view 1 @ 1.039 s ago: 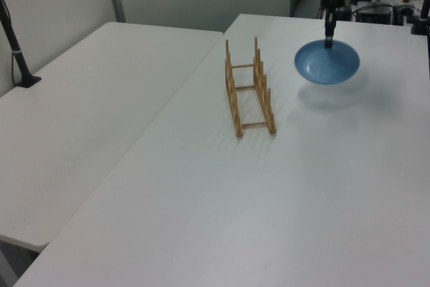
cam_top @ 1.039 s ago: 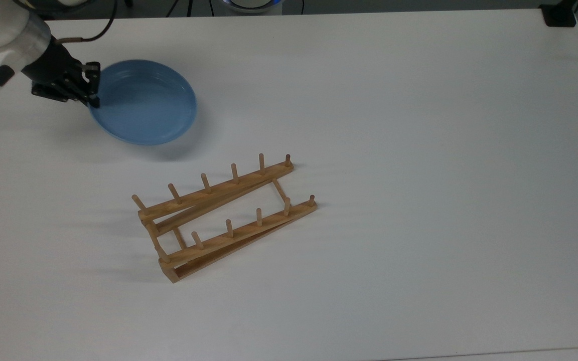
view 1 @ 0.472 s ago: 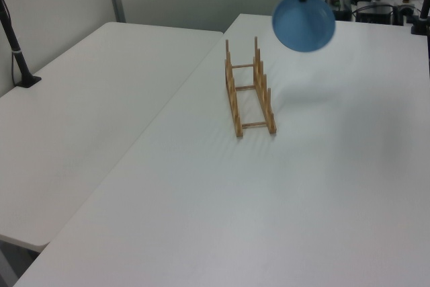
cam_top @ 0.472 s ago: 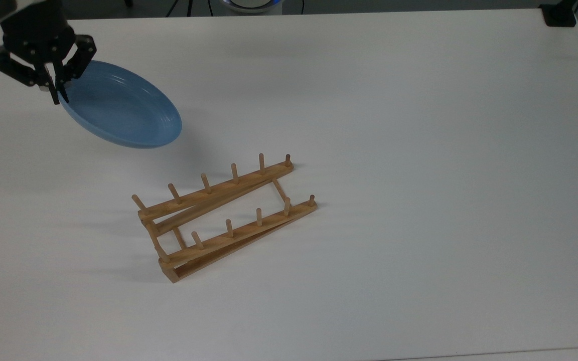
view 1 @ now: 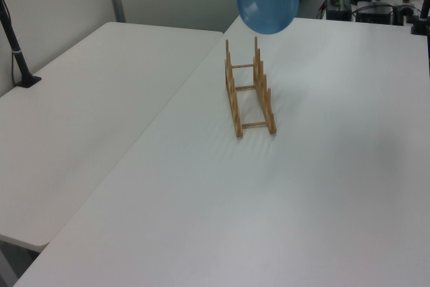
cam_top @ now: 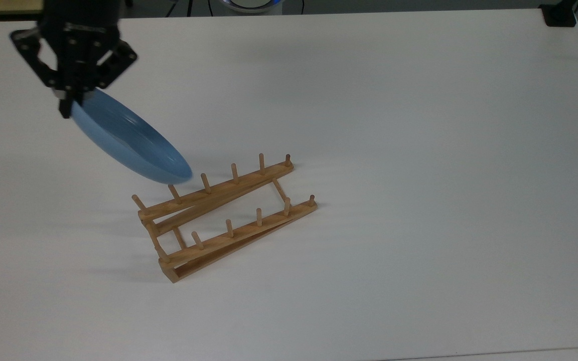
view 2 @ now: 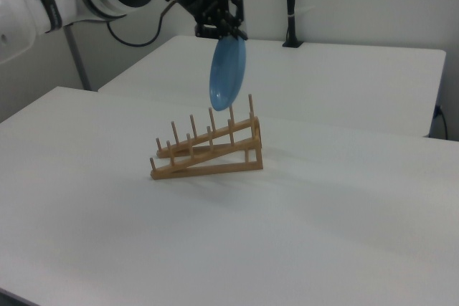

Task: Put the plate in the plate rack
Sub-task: 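Carry the upright plate over the rack and lower it between pegs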

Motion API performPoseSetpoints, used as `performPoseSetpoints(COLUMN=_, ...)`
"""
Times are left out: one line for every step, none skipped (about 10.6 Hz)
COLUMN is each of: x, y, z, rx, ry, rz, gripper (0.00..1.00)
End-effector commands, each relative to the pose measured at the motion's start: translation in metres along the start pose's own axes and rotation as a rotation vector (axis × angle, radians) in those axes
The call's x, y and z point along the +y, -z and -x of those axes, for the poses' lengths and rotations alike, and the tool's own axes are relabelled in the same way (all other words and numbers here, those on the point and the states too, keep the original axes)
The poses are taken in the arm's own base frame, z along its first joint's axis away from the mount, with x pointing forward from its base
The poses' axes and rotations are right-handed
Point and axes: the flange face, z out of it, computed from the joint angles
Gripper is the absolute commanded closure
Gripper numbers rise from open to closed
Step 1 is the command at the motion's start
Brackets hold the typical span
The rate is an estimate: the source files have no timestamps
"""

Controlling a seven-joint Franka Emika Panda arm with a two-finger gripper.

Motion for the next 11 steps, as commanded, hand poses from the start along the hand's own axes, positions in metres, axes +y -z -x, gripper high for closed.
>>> performPoseSetpoints(x=-0.053, y=0.004, z=-0.047, rx=-0.018, ry=0.027, rz=0.112, gripper=1.0)
performPoseSetpoints(x=-0.068, y=0.006, z=-0.058, rx=-0.023, ry=0.036, rz=0.127, gripper=1.0)
performPoseSetpoints(x=-0.084, y=-0.002, z=-0.067, rx=-0.042, ry=0.041, rz=0.146, gripper=1.0)
performPoseSetpoints(x=-0.103, y=-0.011, z=-0.077, rx=-0.054, ry=0.037, rz=0.16, gripper=1.0)
performPoseSetpoints(x=-0.121, y=-0.017, z=-0.085, rx=-0.064, ry=0.038, rz=0.183, gripper=1.0)
performPoseSetpoints(x=-0.136, y=-0.021, z=-0.089, rx=-0.07, ry=0.031, rz=0.192, gripper=1.0)
performPoseSetpoints(x=-0.148, y=-0.021, z=-0.094, rx=-0.075, ry=0.028, rz=0.192, gripper=1.0)
performPoseSetpoints(x=-0.159, y=-0.022, z=-0.097, rx=-0.098, ry=0.032, rz=0.189, gripper=1.0)
performPoseSetpoints(x=-0.169, y=-0.022, z=-0.1, rx=-0.104, ry=0.043, rz=0.183, gripper=1.0)
performPoseSetpoints(x=-0.177, y=-0.027, z=-0.099, rx=-0.113, ry=0.049, rz=0.177, gripper=1.0)
performPoseSetpoints(x=-0.177, y=-0.027, z=-0.098, rx=-0.12, ry=0.047, rz=0.176, gripper=1.0)
